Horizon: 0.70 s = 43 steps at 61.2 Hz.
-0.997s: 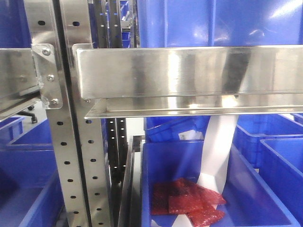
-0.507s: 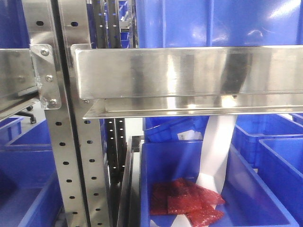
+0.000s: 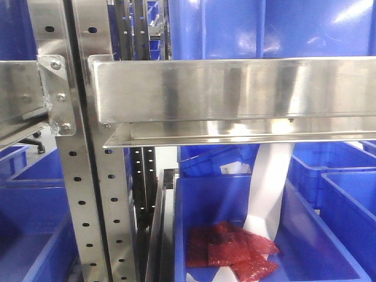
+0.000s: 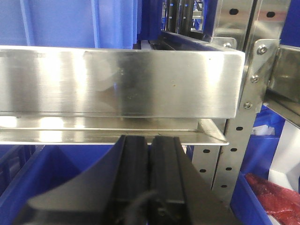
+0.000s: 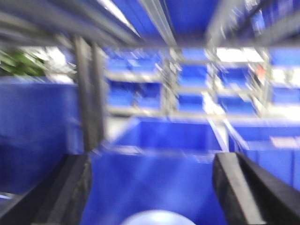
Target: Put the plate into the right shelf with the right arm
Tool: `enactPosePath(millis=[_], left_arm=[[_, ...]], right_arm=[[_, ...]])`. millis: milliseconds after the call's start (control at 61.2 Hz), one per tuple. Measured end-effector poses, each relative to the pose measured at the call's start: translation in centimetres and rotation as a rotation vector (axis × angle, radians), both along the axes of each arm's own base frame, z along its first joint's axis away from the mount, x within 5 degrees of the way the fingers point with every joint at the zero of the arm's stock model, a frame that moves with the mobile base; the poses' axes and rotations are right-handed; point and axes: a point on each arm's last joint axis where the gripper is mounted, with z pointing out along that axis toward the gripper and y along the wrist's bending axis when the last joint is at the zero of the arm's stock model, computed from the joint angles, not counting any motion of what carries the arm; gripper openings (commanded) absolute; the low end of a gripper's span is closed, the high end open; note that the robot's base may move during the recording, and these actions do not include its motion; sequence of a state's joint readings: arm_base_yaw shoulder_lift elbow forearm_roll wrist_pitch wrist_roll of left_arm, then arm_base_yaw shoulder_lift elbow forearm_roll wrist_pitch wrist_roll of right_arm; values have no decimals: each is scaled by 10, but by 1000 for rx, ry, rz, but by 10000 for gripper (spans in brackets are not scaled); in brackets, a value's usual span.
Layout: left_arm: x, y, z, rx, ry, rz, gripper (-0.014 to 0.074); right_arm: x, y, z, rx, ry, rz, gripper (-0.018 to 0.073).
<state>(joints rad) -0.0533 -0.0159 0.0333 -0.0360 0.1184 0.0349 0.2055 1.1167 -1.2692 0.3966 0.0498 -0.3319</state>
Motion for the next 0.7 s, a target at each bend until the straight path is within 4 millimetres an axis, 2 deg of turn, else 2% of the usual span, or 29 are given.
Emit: enactPosePath(millis=[65,180,229,523,703], left_arm=[[0,0,0,0,0,0,-47],[0,0,0,0,0,0,-47],[0,0,0,0,0,0,-47],[0,0,0,0,0,0,-47],[0,0,0,0,0,0,-47]], right_arm=[[-21,-2,9,-6,-5,23,326],[-60,-5,17,-32,25,79,28],[-74,-6,19,-46,40,98,78],[-170,-16,10,-140,111,201,69],[-216,-22,-7,-174,119,232,69]])
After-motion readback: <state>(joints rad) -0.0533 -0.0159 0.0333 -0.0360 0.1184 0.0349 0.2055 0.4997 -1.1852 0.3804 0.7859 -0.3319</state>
